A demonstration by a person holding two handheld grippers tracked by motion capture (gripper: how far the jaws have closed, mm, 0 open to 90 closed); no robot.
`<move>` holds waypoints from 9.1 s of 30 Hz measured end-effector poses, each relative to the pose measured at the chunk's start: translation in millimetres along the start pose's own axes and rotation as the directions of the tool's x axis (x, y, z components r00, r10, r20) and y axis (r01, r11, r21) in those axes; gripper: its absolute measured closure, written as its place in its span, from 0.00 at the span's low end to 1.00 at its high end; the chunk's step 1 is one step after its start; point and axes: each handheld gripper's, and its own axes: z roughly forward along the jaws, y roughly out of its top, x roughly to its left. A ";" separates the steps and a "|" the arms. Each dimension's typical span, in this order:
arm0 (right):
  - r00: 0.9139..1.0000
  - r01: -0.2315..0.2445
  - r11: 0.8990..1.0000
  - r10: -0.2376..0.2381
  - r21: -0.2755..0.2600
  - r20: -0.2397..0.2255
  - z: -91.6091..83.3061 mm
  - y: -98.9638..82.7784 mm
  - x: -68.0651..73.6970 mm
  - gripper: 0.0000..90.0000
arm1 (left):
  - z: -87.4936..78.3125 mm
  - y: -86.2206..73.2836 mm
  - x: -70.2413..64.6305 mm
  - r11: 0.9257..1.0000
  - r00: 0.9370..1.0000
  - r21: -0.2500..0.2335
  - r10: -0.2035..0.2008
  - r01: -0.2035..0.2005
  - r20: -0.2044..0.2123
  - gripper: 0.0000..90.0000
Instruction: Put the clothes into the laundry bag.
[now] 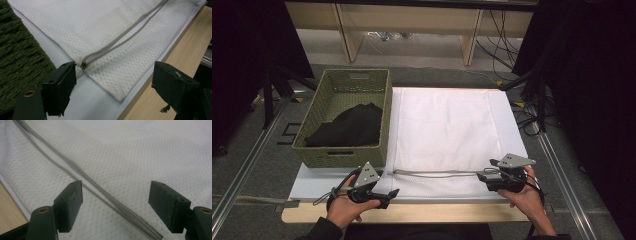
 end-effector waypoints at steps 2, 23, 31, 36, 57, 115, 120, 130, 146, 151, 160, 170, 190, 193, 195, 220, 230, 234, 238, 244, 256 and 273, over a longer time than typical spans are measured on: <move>1.000 0.020 1.000 -0.020 -0.010 -0.005 0.7 1.5 -1.5 0.31 | -1.0 0.3 1.0 1.000 1.000 0.010 0.013 -0.013 -0.001 0.21; 0.957 0.280 0.957 -0.272 0.075 -0.097 67.3 41.9 27.2 0.24 | -1.2 1.1 2.1 1.000 1.000 -0.007 0.010 -0.011 -0.027 0.21; 0.950 0.304 0.945 -0.293 0.118 -0.105 83.4 47.4 32.4 0.25 | -1.5 1.6 1.6 1.000 1.000 -0.001 -0.001 0.001 -0.018 0.22; 0.947 0.317 0.938 -0.304 0.139 -0.108 88.0 48.2 30.6 0.27 | -2.9 2.1 2.9 1.000 0.999 0.012 0.029 -0.028 -0.019 0.22; 0.910 0.413 0.890 -0.413 0.194 -0.043 98.9 60.3 16.4 0.73 | -3.0 1.9 4.8 1.000 1.000 -0.002 0.012 -0.012 -0.024 0.23; 0.908 0.418 0.908 -0.415 0.039 -0.063 76.9 121.4 1.4 0.99 | -68.2 80.1 74.9 0.997 0.990 -0.072 -0.051 0.041 -0.132 0.21; 0.908 0.416 0.909 -0.413 0.037 -0.069 75.6 125.9 -1.1 0.99 | -67.9 93.6 115.4 1.000 0.978 -0.007 -0.025 0.024 -0.207 0.21; 0.911 0.409 0.912 -0.406 0.025 -0.069 72.1 129.3 -3.7 0.99 | -60.4 110.1 155.5 0.997 0.962 0.043 -0.047 0.060 -0.267 0.22; 0.904 0.421 0.907 -0.418 0.020 -0.088 71.7 129.0 -4.2 0.99 | 8.8 94.4 222.7 0.942 0.974 0.331 0.031 0.047 -0.225 0.23; 0.910 0.409 0.912 -0.404 0.034 -0.089 71.8 128.1 -2.1 0.99 | 28.8 85.8 234.4 0.941 0.984 0.329 -0.020 0.078 -0.175 0.22; 0.899 0.431 0.902 -0.427 0.030 -0.099 73.7 127.9 -2.4 0.99 | 55.0 75.4 239.9 0.890 0.987 0.435 -0.083 0.134 -0.134 0.19; 0.899 0.430 0.902 -0.424 0.036 -0.107 74.0 127.6 0.0 0.99 | 77.8 66.4 226.7 0.843 0.994 0.537 0.026 0.038 -0.111 0.00; 0.907 0.413 0.910 -0.408 0.033 -0.105 71.9 125.4 -2.5 0.99 | 69.1 76.8 230.8 0.857 0.961 0.515 0.131 0.015 -0.246 0.17; 0.901 0.426 0.904 -0.420 0.031 -0.109 73.3 125.1 -2.9 0.99 | 66.1 70.3 240.9 0.866 0.967 0.489 0.024 0.106 -0.253 0.16; 0.905 0.417 0.908 -0.411 0.037 -0.111 73.2 124.5 -2.1 0.99 | 68.3 66.2 244.6 0.862 0.967 0.485 -0.025 0.150 -0.255 0.12; 0.900 0.427 0.904 -0.421 0.029 -0.111 70.3 124.9 -0.6 0.99 | 60.9 65.9 244.1 0.836 0.979 0.548 0.083 0.033 -0.186 0.55; 0.910 0.405 0.914 -0.399 0.033 -0.111 70.1 123.6 -1.7 0.99 | 41.7 73.0 250.9 0.890 0.977 0.443 -0.008 0.103 -0.211 0.76; 0.901 0.423 0.906 -0.417 0.028 -0.117 72.3 123.3 -3.8 0.99 | 29.6 78.9 254.0 0.918 0.968 0.366 -0.063 0.152 -0.243 0.77; 0.905 0.416 0.909 -0.410 0.030 -0.115 72.0 123.1 -3.5 0.99 | 12.2 90.3 253.8 0.939 0.965 0.290 -0.116 0.183 -0.234 0.76; 0.903 0.420 0.907 -0.415 0.027 -0.111 70.5 124.5 -3.0 0.99 | -9.7 118.8 246.7 0.960 0.962 0.200 -0.149 0.196 -0.228 0.76; 0.915 0.395 0.918 -0.392 0.016 -0.100 71.4 125.7 -4.5 0.99 | -57.2 160.0 213.0 0.976 0.975 0.127 -0.156 0.177 -0.161 0.76; 0.936 0.333 0.940 -0.339 -0.071 -0.096 59.2 135.8 -23.9 0.99 | -86.2 177.4 95.8 0.994 0.981 0.072 -0.095 0.083 0.172 0.76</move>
